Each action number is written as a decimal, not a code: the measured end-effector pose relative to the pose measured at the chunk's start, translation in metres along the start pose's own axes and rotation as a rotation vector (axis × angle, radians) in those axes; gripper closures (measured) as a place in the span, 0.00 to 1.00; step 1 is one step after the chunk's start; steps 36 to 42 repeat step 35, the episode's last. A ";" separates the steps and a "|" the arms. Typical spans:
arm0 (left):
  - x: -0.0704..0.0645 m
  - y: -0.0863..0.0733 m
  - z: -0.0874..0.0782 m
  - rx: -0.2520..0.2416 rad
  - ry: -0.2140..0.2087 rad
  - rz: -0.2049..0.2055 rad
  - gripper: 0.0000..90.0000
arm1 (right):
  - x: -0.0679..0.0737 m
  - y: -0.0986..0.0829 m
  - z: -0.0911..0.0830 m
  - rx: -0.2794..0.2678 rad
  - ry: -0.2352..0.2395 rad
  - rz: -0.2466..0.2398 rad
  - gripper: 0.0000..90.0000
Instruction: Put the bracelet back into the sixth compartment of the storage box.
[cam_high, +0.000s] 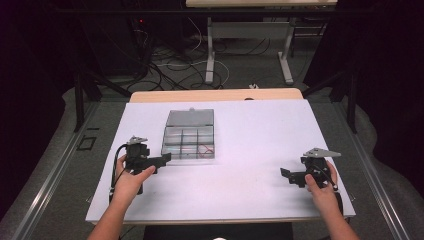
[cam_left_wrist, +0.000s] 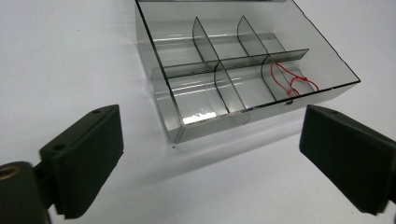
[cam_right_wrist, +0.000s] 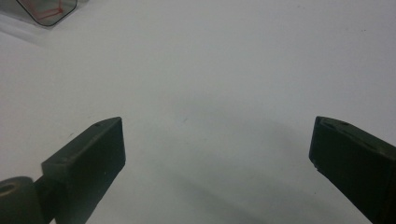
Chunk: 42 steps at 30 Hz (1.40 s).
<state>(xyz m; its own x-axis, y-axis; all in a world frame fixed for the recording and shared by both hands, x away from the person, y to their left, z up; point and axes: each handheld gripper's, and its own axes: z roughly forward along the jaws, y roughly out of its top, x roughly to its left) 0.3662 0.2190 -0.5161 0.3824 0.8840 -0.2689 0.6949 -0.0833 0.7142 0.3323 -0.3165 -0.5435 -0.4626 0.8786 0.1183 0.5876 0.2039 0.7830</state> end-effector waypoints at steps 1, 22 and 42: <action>0.001 -0.001 -0.001 0.003 -0.002 0.004 0.02 | 0.000 0.000 0.000 0.000 0.004 0.005 0.04; 0.019 -0.025 -0.010 -0.050 0.033 0.030 0.01 | -0.001 0.000 -0.001 0.000 0.002 -0.002 0.04; 0.024 -0.030 -0.010 -0.056 0.027 0.009 0.04 | 0.000 -0.001 -0.001 -0.002 -0.001 0.002 0.04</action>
